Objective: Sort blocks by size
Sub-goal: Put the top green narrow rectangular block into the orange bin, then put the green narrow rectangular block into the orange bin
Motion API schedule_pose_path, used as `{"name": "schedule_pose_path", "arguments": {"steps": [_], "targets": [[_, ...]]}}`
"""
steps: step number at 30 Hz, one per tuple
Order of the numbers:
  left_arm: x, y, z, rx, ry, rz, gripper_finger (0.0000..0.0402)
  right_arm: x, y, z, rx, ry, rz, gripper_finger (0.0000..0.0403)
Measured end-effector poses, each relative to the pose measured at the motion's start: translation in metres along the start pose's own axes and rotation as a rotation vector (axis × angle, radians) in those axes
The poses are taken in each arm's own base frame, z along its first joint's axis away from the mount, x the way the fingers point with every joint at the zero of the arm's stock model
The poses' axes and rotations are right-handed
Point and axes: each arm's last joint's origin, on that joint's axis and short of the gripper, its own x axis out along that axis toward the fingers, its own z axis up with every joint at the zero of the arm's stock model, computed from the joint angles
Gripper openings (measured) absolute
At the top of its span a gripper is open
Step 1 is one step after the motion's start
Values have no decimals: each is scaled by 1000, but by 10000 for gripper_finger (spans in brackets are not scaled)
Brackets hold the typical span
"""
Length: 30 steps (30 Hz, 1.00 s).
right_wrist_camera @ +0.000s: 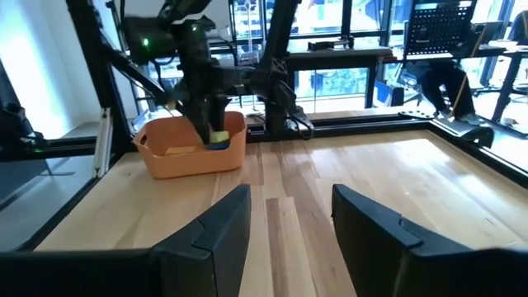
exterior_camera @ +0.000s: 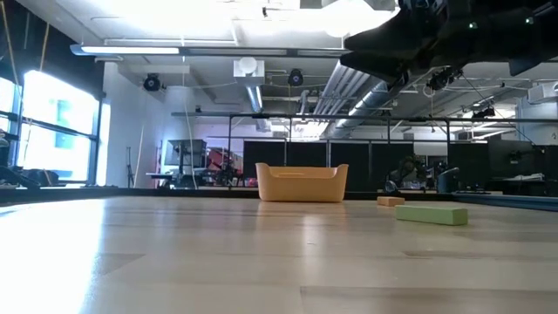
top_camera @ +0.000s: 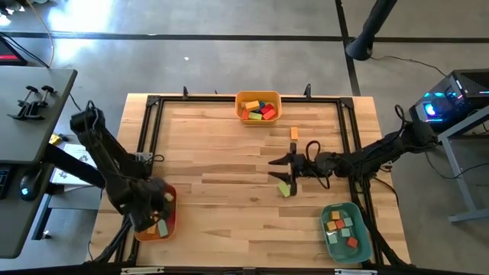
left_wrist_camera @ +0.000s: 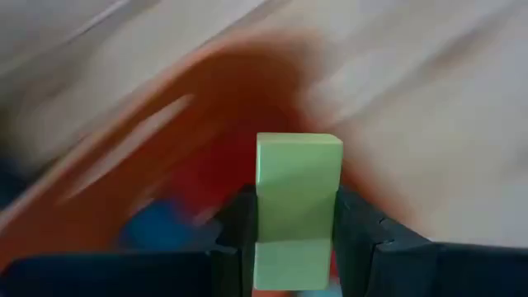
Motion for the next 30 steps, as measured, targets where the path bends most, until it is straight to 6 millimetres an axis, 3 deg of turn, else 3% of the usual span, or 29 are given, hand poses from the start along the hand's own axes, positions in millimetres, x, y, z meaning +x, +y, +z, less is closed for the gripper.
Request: {"name": "schedule_pose_path", "arguments": {"steps": [2,5,12,19,22,26,30], "targets": [[2,7,-2,-55,82,127,85,0,-2,0,7,0,-7,165],[5,9,-5,-87,127,185,92,1,-3,0,9,0,-12,165],[14,13,-7,-148,128,232,184,1,-3,-1,7,8,-2,165],[-3,3,5,-209,129,112,230,0,-3,-7,-52,76,-3,165],[-13,-9,20,-162,-51,-36,232,-1,-4,-15,-74,159,-5,165],[-21,-32,40,-23,-463,-245,233,-3,-7,-26,-82,267,-23,170],[-23,-56,57,163,-773,-291,233,-5,-6,-33,-78,349,2,204]]}}
